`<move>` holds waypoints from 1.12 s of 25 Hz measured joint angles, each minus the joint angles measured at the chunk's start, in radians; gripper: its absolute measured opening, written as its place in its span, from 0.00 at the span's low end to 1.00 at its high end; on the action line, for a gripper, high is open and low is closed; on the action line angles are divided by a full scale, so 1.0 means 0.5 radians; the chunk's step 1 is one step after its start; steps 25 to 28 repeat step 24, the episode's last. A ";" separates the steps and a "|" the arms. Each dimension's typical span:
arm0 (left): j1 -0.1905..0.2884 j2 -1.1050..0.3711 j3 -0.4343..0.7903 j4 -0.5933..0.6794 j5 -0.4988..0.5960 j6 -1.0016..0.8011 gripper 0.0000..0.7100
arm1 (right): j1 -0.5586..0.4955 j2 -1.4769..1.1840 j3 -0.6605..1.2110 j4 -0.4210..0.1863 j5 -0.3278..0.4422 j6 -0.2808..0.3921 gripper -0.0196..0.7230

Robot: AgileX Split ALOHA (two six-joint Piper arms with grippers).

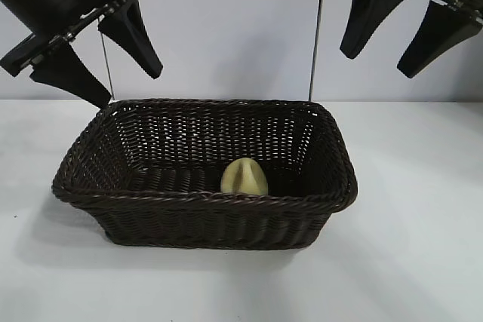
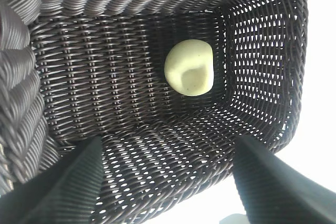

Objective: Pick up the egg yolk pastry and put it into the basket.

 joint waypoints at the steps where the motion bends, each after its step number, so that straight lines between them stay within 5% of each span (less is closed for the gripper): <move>1: 0.000 0.000 0.000 0.000 0.000 0.000 0.72 | 0.000 0.000 0.000 0.000 0.000 0.000 0.75; 28: 0.000 0.000 0.000 0.000 0.000 0.002 0.72 | 0.000 0.000 0.000 0.004 -0.032 0.000 0.75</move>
